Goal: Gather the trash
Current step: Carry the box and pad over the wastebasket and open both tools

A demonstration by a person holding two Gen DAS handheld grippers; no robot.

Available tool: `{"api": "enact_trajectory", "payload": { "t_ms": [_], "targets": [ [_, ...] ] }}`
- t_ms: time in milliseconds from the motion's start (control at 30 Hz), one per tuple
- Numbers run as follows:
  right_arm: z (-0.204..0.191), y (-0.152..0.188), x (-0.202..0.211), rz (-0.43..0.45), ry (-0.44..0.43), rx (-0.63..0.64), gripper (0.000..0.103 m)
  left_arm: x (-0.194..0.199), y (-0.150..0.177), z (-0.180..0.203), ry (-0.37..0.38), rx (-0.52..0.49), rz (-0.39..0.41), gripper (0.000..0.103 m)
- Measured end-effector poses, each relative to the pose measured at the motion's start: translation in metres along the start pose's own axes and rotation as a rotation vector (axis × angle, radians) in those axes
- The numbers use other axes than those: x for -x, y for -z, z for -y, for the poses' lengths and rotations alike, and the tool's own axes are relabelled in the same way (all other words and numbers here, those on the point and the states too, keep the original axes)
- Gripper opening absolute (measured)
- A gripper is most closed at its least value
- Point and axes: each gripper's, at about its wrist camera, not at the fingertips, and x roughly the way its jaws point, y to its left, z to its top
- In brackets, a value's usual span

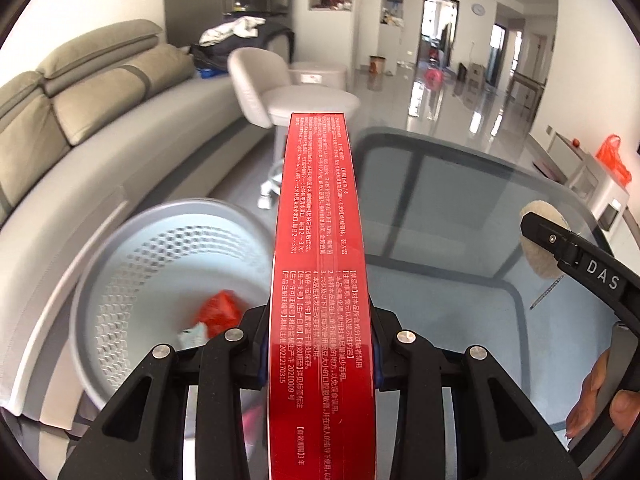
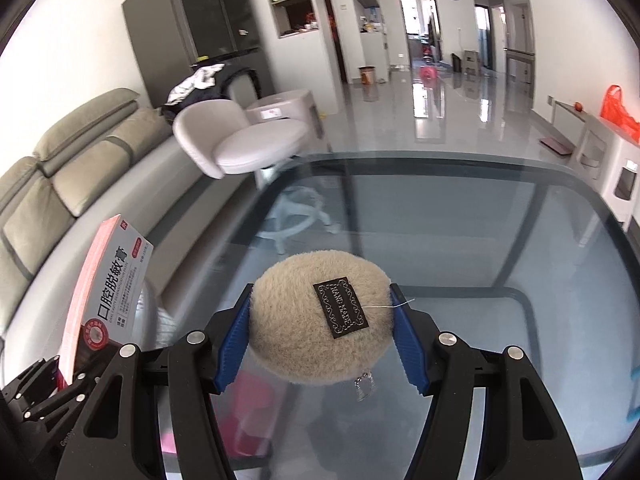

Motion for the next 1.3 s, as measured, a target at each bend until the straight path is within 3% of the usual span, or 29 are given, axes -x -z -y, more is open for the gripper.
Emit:
{"api": "enact_trajectory", "payload": {
  "t_ms": [433, 700, 1000, 1300],
  "targets": [
    [-0.119, 0.01, -0.008, -0.009, -0.174, 0.127, 0.062, 0.012, 0.013, -0.073, -0.099, 0.046, 0.005, 0.034],
    [-0.171, 0.019, -0.024, -0.048, -0.246, 0.198, 0.062, 0.013, 0.022, -0.116, -0.13, 0.078, -0.021, 0.034],
    [-0.205, 0.03, -0.044, -0.11, -0.324, 0.243, 0.062, 0.011, 0.032, -0.14, -0.167, 0.091, -0.037, 0.035],
    [-0.224, 0.034, -0.051, -0.104, -0.361, 0.269, 0.064, 0.01, 0.033, -0.149, -0.178, 0.119, -0.036, 0.035]
  ]
}}
